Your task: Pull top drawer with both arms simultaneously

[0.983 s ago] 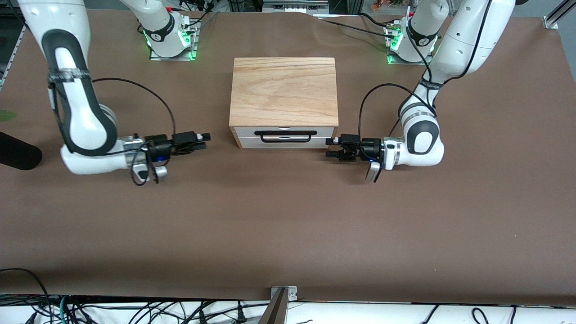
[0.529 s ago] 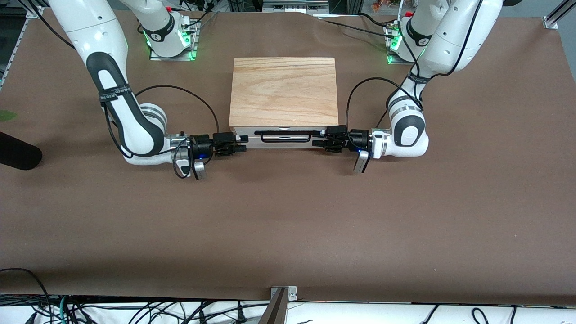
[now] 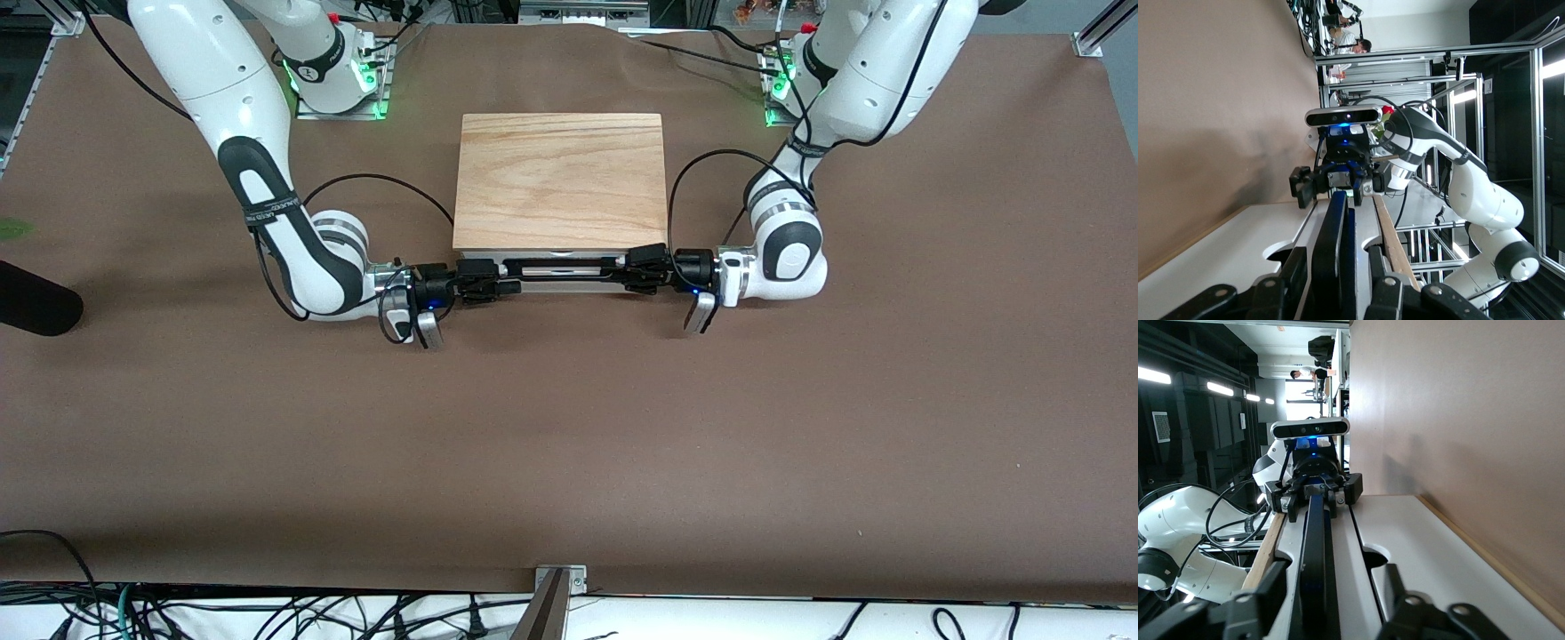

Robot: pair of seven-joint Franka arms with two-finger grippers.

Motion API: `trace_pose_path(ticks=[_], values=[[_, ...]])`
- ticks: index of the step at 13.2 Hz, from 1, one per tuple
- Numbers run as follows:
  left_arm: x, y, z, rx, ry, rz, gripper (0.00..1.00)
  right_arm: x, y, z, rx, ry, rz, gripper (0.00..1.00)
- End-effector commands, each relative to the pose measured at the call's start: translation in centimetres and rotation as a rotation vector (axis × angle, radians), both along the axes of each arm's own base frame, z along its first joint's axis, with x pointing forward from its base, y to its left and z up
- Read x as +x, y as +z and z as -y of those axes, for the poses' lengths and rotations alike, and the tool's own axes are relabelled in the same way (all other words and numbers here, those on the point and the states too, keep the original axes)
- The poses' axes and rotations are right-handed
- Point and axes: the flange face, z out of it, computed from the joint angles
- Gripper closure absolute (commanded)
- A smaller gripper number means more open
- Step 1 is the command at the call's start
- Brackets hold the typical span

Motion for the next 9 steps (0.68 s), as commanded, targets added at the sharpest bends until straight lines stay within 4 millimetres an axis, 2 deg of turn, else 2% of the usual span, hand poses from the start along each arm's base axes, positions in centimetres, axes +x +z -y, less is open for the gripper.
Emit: trace_pose_path(ticks=[1,2,4,6,8,9], values=[[-1.0,-0.5,0.4,0.004,0.002,0.018,0.56,-0.7,0.5,-0.6,0.013,-0.004,0.01,0.64],[-1.4,-0.8,0.3,0.009,-0.005,0.013,0.55,-0.7,0.5,-0.6,0.013,-0.004,0.01,0.73],[-1.6,-1.1,-0.2,0.016,-0.004,0.006,0.55,-0.7,0.5,-0.7,0.016,-0.002,0.009,0.8],[-1.8,-1.3,-0.3,0.018,-0.003,0.003,0.55,-0.7,0.6,-0.7,0.02,0.0,0.01,0.92],[-2.0,-1.4,-0.5,0.021,-0.002,-0.004,0.66,-0.5,0.8,-0.8,0.023,0.001,0.016,0.96],[-2.3,-1.5,-0.6,0.021,-0.002,-0.01,0.76,-0.3,1.0,-0.7,0.026,-0.001,0.018,0.97]])
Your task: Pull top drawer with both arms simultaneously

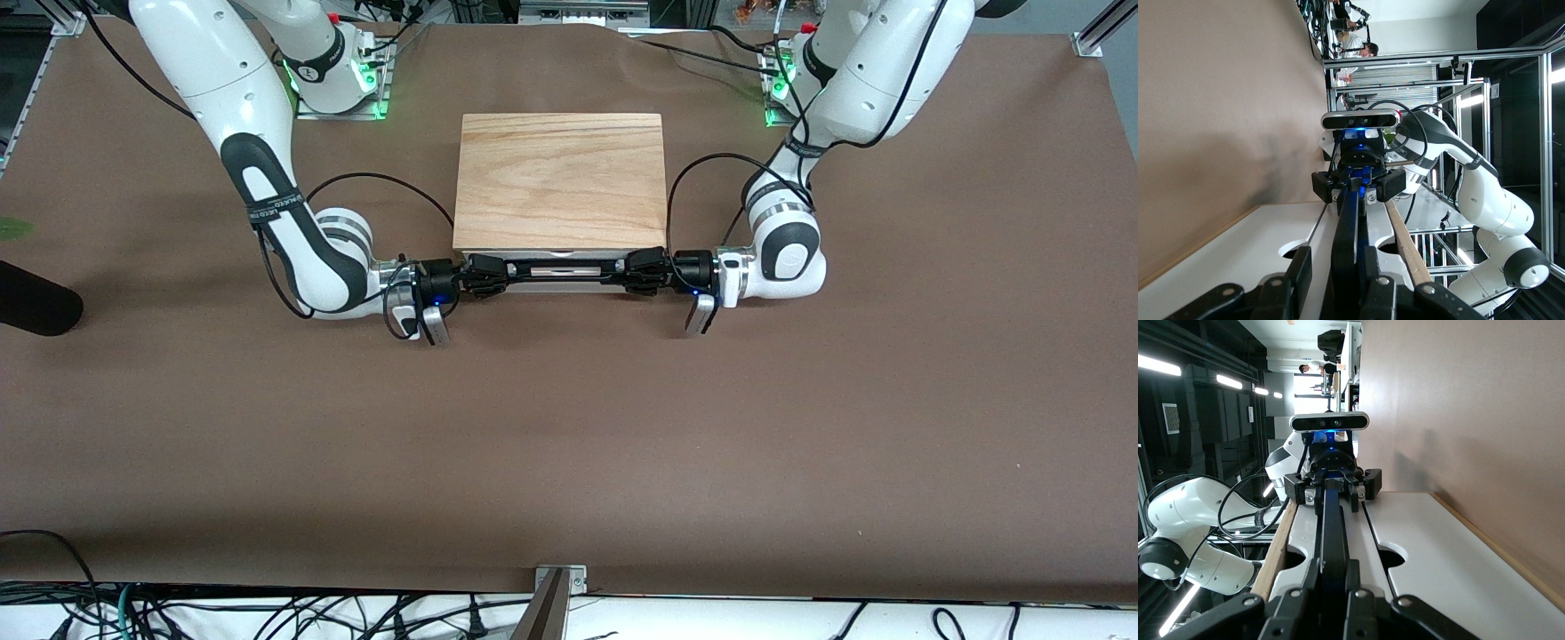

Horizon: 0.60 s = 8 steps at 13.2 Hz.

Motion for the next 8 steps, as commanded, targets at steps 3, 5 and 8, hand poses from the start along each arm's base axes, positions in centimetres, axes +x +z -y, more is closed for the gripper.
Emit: trace_pose_path(ticks=[3,5,8], values=[[-2.7,-0.8,-0.3,0.007,-0.014,-0.005,1.0,-0.16,0.39,-0.16,0.002,-0.013,-0.001,0.98],[-2.86,-0.88,-0.26,0.007,-0.015,-0.009,1.0,-0.14,0.48,-0.17,0.002,-0.013,0.001,0.98],[-2.92,-1.38,-0.26,0.009,-0.015,-0.015,1.0,0.49,1.05,-0.26,0.008,-0.016,0.004,0.98]])
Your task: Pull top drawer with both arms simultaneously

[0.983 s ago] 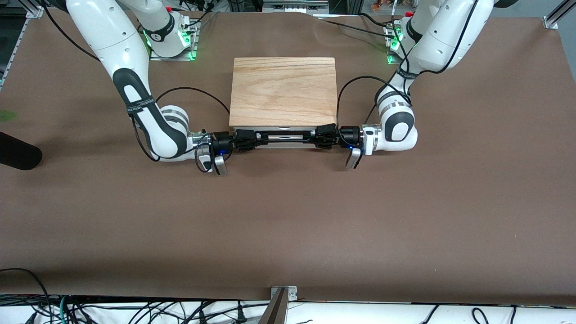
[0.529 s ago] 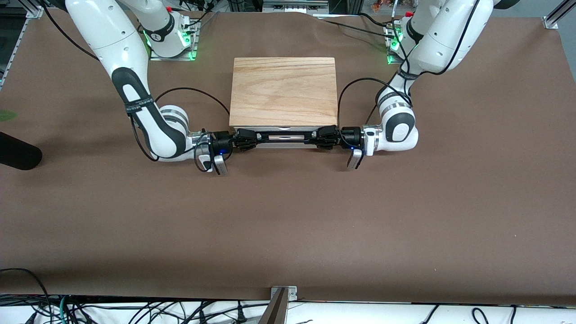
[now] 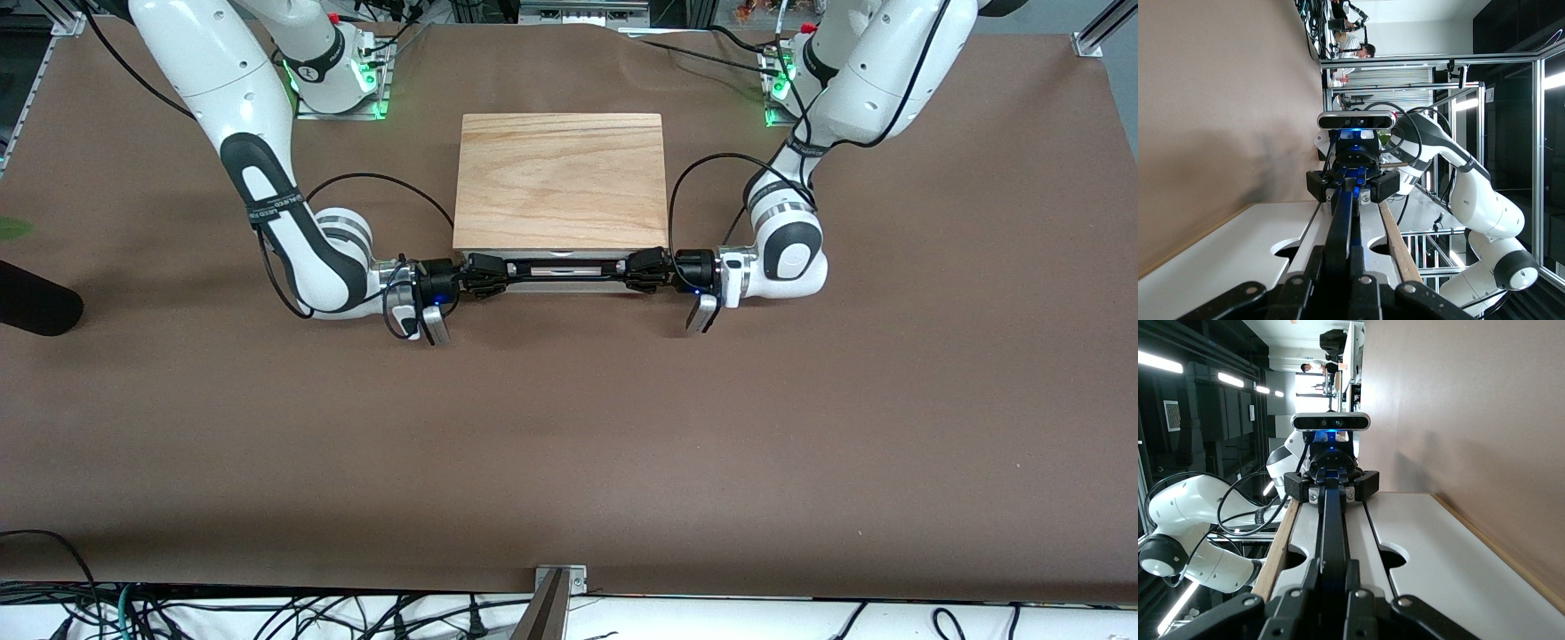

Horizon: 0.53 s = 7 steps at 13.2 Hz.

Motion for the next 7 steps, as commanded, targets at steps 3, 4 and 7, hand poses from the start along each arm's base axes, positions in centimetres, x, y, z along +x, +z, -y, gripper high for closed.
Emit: trace_pose_path(ticks=[3,4,7], values=[[-2.5,-2.2,-0.2,0.025,0.002,-0.003,1.0,1.7,1.8,-0.2,0.006,-0.031,-0.021,0.98],[-2.3,-2.2,-0.3,0.024,0.006,-0.013,1.0,2.5,2.2,-0.2,0.008,-0.038,-0.028,0.98],[-0.9,-2.5,-0.6,0.02,0.026,-0.014,1.0,4.5,3.2,0.0,0.014,-0.058,-0.025,0.98]])
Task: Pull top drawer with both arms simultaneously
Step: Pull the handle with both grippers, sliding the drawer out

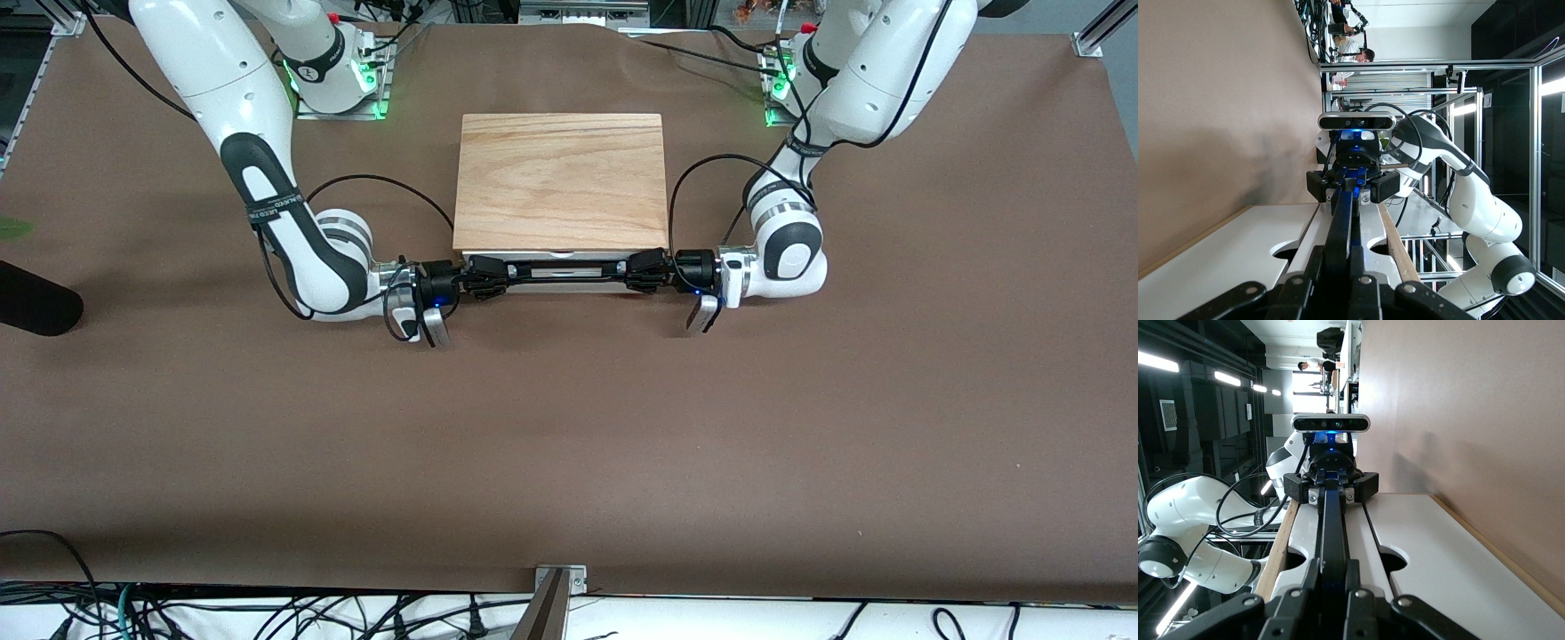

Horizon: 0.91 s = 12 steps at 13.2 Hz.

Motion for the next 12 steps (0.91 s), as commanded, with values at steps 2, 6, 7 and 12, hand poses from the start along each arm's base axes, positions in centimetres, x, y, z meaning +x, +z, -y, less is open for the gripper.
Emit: trace_pose_path(ticks=[2,6,7,12], values=[[0.7,-2.4,-0.6,0.022,0.025,0.006,1.0,5.6,3.6,0.7,0.025,-0.084,-0.027,0.98],[3.8,-1.5,-1.2,0.014,0.047,0.0,1.0,8.1,5.3,1.6,0.038,-0.125,-0.012,0.98],[4.3,-1.4,-1.1,0.011,0.048,0.008,1.0,8.3,5.5,1.7,0.051,-0.144,-0.017,0.98],[8.3,-0.4,-1.9,0.04,0.1,0.002,1.0,10.1,6.0,2.0,0.073,-0.173,0.007,0.98]])
